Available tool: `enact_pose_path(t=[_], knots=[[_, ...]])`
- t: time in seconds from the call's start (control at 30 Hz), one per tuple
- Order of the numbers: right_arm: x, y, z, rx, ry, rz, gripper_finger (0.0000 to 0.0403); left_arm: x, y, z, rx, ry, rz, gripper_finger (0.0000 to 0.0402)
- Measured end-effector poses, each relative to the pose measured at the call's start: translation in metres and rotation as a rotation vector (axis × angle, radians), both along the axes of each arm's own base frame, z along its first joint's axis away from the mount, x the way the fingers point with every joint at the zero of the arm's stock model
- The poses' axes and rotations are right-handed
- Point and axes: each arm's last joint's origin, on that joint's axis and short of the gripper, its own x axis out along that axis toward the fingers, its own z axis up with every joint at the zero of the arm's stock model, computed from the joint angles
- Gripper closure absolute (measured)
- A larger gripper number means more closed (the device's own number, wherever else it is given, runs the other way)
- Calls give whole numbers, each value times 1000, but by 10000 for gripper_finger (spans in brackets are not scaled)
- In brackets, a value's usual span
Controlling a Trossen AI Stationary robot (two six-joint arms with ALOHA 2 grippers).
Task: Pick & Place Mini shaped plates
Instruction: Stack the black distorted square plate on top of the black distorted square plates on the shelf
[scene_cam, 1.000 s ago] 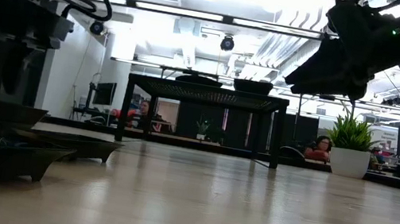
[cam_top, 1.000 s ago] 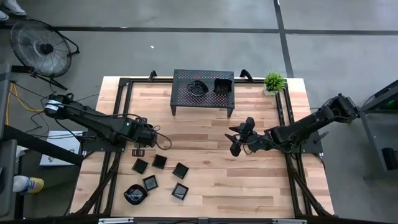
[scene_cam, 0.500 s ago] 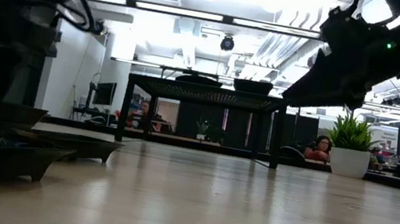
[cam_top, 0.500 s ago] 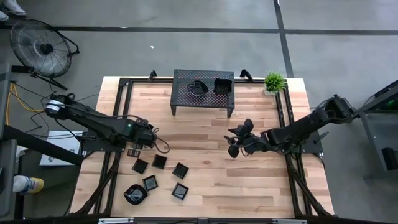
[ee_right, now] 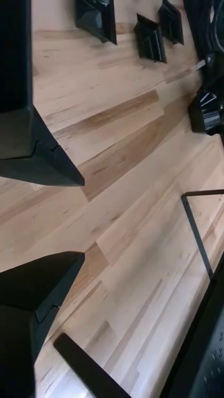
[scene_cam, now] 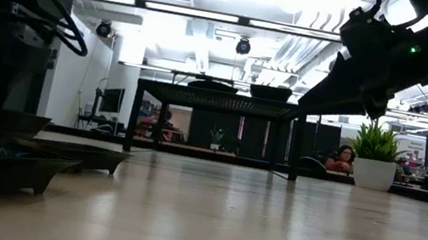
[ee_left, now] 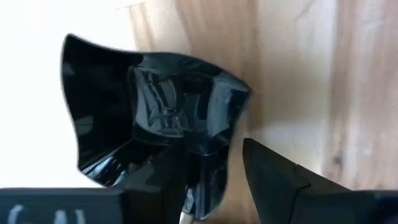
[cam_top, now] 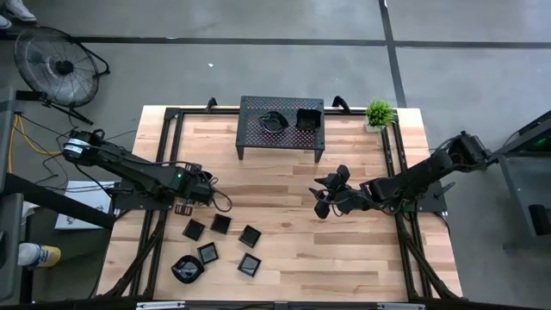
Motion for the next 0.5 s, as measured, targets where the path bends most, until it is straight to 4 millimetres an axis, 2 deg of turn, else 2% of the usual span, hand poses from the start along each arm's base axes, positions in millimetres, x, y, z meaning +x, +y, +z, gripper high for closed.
enact_pose_path(t=[0.13,0.37,0.5], knots=[[0,0,0,3,0,3,226,0,0,0,13,-9,7,289],[0,0,0,7,1,8,226,0,0,0,18,-12,8,387],[0,0,0,8,0,7,226,0,0,0,18,-12,8,390]])
